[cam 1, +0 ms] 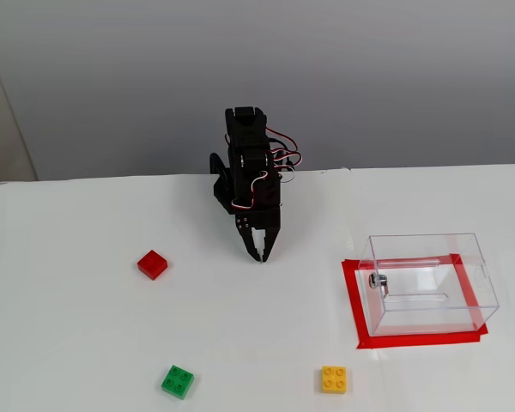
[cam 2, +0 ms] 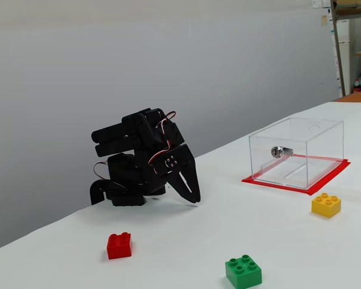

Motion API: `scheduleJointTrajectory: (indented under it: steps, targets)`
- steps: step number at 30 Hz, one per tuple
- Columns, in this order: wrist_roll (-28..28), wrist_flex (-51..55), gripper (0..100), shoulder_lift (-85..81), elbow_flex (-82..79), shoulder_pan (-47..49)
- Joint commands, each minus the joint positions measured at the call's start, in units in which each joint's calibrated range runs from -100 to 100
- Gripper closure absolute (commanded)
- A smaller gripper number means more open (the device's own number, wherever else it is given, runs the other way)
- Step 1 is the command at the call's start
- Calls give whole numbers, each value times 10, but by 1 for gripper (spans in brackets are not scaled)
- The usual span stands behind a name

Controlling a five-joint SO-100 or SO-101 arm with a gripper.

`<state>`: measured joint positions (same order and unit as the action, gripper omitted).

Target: Pick the green lego brick and place it into the transparent box

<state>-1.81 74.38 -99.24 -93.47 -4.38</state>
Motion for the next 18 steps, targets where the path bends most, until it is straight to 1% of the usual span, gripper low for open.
scheduleJointTrajectory:
  steps: [1, 18]
  targets:
    - [2, 4, 98, -4, 17, 4]
    - [2, -5, 98, -3, 15, -2]
